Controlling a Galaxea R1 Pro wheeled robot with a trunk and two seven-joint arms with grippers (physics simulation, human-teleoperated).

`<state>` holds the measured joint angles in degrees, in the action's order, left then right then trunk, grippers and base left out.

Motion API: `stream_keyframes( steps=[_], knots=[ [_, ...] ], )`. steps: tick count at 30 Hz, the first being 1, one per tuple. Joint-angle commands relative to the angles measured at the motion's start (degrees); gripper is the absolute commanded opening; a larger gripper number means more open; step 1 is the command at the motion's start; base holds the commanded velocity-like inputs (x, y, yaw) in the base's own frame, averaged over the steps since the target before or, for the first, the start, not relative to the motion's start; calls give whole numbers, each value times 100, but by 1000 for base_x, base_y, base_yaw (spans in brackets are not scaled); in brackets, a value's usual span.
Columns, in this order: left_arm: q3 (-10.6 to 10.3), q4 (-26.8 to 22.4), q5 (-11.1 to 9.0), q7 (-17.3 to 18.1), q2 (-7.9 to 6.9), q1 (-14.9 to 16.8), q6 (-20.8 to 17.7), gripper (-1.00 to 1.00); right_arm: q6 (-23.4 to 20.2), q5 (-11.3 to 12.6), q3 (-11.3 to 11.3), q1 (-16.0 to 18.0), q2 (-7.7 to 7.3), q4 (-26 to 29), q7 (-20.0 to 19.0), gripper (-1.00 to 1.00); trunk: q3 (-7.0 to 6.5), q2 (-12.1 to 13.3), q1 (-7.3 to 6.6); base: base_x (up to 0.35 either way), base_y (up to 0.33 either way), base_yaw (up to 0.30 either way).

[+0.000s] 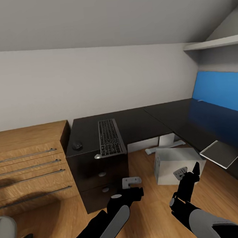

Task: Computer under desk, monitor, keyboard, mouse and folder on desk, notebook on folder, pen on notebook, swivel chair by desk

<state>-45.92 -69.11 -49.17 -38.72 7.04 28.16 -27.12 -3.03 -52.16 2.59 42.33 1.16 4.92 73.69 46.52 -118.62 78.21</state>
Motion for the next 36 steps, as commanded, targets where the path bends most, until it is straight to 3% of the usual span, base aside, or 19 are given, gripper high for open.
stream_keyframes(
  steps=[1, 11, 21, 29, 36],
  knots=[
    [-10, -7, -42, -48, -3, 6, -8, 100, -30, -33, 30, 3, 1, -1, 16, 100, -13, 39, -23, 0, 0, 0],
    [-13, -6, -45, -48, -6, 6, -10, 100, 0, -1, 39, 3, -61, 3, 2, 100, -192, 440, -243, 0, 0, 0],
    [-13, -6, -41, -44, -11, 6, -4, 100, 389, 13, 57, 3, -114, 24, -360, 100, -372, 841, -463, 0, 0, 0],
    [-13, -6, -40, -45, -17, 6, -4, 100, 561, 52, 74, 3, -228, 26, -490, 100, -372, 841, -463, 0, 0, 0],
    [-13, -6, -46, -48, -18, 6, -4, 100, 709, 244, 78, 3, -328, 39, -1105, 100, -372, 841, -463, 0, 0, 0]
  ],
)
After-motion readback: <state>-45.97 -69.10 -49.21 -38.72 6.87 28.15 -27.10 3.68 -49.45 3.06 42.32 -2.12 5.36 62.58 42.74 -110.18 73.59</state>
